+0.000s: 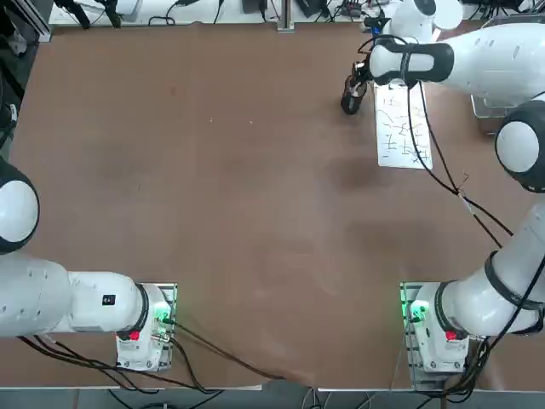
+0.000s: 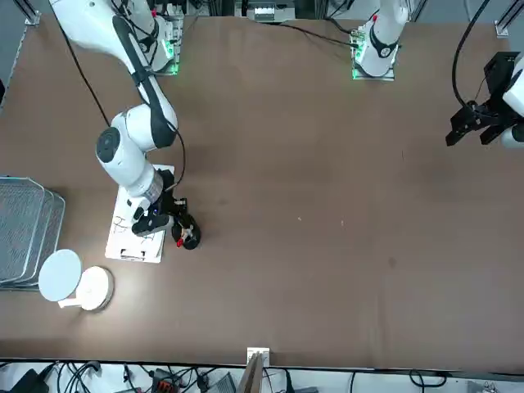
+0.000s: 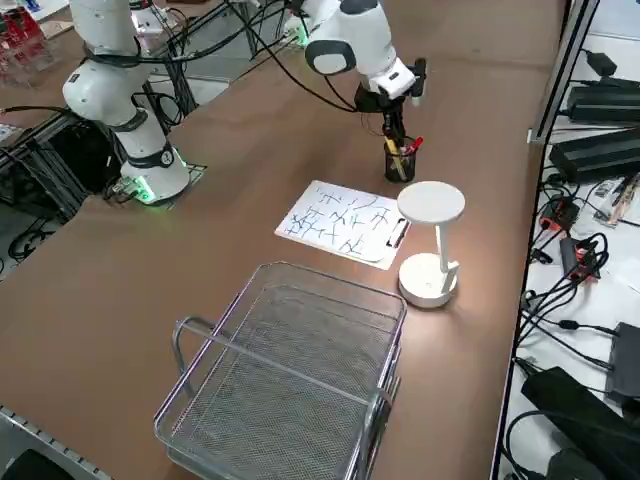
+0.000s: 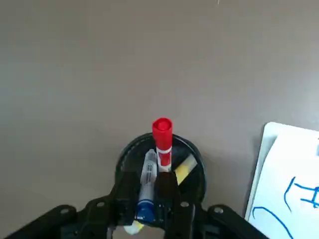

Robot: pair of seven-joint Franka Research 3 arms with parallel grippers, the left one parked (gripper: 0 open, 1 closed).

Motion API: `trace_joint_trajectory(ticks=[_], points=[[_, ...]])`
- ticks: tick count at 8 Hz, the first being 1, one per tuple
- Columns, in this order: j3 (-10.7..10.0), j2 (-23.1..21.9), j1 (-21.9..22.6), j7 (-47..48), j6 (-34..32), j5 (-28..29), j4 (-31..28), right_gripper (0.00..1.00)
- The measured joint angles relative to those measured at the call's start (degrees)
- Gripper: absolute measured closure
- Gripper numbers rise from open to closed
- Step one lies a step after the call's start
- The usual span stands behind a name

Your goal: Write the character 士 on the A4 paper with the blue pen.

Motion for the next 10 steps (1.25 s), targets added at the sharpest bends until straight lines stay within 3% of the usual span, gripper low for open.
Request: trace_joint_trajectory(ticks=[2,5,8,10], points=[[-0.07,-2.07,0.0,0.0,-4.63,0.0,1.57,0.79],[-0.8,-6.48,-0.02,0.0,-16.63,-0.01,3.93,0.79],[-2.35,-11.35,-1.51,0.0,-26.09,-0.1,4.21,0.79],[-4.47,-14.47,-3.12,-0.08,-31.94,-0.52,4.19,0.79]])
